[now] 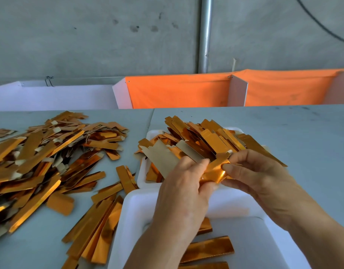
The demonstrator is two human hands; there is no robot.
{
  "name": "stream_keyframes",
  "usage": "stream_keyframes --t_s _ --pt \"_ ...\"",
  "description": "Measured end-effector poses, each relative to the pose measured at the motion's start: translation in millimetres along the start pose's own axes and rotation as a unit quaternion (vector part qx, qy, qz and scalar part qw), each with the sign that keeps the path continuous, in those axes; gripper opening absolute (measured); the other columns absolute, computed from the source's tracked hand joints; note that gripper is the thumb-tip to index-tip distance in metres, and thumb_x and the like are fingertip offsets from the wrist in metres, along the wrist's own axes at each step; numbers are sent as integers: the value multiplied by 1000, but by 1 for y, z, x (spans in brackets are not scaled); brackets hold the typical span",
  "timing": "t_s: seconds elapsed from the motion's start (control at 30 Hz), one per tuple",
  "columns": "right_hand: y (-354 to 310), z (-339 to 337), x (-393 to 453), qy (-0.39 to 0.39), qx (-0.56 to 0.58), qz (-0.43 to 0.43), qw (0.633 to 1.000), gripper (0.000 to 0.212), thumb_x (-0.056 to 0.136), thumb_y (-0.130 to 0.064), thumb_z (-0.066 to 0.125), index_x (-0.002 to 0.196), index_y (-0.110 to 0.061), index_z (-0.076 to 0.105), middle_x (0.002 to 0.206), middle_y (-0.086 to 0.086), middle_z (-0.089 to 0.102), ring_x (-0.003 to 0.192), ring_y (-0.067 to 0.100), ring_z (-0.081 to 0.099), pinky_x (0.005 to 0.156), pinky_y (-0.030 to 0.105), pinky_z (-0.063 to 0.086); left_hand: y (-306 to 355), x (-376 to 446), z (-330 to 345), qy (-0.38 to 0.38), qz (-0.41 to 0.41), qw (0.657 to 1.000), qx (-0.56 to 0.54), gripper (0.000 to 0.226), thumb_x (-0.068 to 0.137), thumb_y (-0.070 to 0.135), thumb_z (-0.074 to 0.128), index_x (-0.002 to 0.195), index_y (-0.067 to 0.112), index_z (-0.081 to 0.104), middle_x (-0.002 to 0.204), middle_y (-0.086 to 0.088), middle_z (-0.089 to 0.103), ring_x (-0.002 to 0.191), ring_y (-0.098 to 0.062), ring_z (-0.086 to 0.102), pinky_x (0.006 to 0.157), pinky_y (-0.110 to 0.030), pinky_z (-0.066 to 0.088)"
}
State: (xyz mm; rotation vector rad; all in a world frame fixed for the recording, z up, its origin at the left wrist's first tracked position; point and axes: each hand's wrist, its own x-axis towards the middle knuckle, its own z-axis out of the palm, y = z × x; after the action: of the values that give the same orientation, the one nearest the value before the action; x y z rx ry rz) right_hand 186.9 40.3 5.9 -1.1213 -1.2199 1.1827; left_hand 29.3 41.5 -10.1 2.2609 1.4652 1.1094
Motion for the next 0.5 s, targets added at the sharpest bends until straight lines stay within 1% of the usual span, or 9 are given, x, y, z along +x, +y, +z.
stream_keyframes --t_s 0.03,0.07,0.17,0.23,0.3,0.37,0.4,0.47,0.5 --pt "-1 -2 0 -4 8 5 1000 16 70 -15 67 81 -4 64 84 11 74 83 25 72 71 28 60 0 0 0 -4 2 1000 3 57 89 46 56 142 36 36 108 23 36 96 6 32 76 -5 29" --pt "-2 -3 0 -1 -10 8 1000 15 72 -15 67 81 -4 64 83 11 74 81 24 72 69 27 59 0 0 0 -5 5 1000 8 60 88 47 57 142 35 35 108 23 34 97 5 31 79 -7 29" --pt "1 -6 3 26 -93 28 995 11 77 -13 69 82 -4 66 85 8 73 81 22 71 70 29 59 3 -1 1 -13 19 999 29 63 87 45 59 143 34 33 110 20 36 95 3 34 77 -9 32" --pt "2 -8 4 30 -112 49 992 12 77 -14 70 83 -4 67 89 9 73 82 22 71 70 30 60 5 -2 3 -23 26 999 39 65 88 44 60 145 34 30 114 18 37 96 1 35 76 -10 32" --pt "2 -10 3 14 -84 56 995 19 69 -17 72 81 -4 66 91 13 72 83 24 71 67 29 59 5 -2 3 -22 29 998 53 64 88 44 59 144 34 30 116 18 38 94 1 35 74 -9 32" --pt "0 -10 0 -14 -19 54 998 18 65 -16 71 79 -6 67 93 15 72 86 26 71 63 27 59 3 -2 2 -9 27 997 66 59 89 44 57 142 33 32 116 17 39 94 0 38 74 -10 33" --pt "-2 -10 -1 -22 -6 51 998 17 64 -16 70 79 -6 68 93 15 72 87 26 71 63 27 59 2 -1 1 -4 25 997 74 56 90 43 57 140 33 34 115 16 41 94 0 39 74 -10 33" --pt "-2 -8 -1 -16 -23 52 998 22 64 -17 69 83 -6 69 90 12 74 86 24 72 65 28 60 1 -1 1 -3 24 996 89 48 91 42 55 136 32 39 107 17 41 90 -1 38 71 -9 30" --pt "-1 -7 0 -8 -38 56 998 23 65 -17 68 85 -5 69 88 10 74 84 23 72 66 29 60 1 -1 1 -8 24 995 94 45 92 42 54 134 31 41 104 17 41 88 -1 37 66 -7 28"
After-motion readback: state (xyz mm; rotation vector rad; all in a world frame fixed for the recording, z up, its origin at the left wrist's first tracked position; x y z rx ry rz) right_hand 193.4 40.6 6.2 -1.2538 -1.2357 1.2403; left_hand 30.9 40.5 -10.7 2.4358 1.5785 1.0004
